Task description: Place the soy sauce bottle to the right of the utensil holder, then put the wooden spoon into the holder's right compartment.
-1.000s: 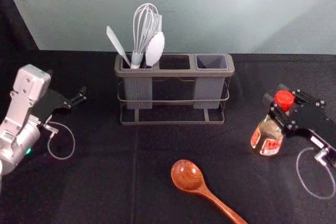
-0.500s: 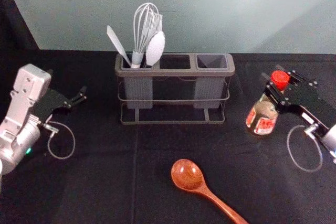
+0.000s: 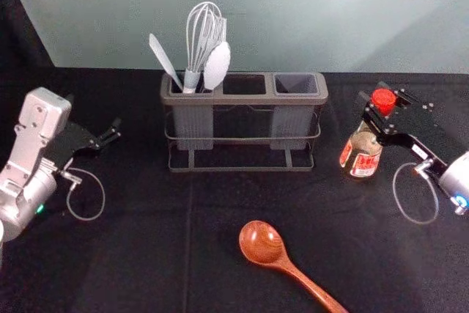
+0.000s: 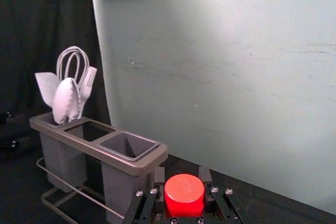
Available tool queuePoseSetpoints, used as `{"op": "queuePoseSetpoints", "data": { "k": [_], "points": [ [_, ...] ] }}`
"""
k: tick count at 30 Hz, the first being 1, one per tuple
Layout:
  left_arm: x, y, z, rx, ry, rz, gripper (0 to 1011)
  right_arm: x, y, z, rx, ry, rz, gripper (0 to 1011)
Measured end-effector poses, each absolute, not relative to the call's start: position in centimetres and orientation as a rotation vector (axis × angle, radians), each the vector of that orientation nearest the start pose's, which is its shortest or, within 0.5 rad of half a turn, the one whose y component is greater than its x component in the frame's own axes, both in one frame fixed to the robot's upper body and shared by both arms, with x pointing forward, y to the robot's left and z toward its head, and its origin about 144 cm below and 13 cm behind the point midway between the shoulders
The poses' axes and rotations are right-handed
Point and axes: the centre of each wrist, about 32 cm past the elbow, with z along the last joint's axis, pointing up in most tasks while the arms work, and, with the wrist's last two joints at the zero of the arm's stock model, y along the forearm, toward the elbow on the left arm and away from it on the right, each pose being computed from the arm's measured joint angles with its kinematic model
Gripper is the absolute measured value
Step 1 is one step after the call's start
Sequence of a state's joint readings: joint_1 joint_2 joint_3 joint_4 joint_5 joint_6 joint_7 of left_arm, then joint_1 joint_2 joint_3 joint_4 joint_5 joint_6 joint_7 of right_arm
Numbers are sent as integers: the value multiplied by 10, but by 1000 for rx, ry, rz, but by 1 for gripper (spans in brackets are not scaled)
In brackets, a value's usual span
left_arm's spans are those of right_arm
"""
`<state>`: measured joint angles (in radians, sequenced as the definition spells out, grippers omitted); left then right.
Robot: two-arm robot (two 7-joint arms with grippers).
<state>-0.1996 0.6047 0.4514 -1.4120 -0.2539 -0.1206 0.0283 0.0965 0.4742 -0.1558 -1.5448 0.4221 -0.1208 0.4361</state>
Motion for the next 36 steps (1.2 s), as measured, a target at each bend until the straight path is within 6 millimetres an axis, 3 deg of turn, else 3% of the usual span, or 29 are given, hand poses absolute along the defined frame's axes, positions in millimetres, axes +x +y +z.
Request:
{"op": "queuePoseSetpoints", "data": {
  "k": [36],
  "points": [
    [489, 310, 1140, 305, -285, 1248, 1011, 532, -308, 1162, 57, -93, -1021, 392]
  ]
}}
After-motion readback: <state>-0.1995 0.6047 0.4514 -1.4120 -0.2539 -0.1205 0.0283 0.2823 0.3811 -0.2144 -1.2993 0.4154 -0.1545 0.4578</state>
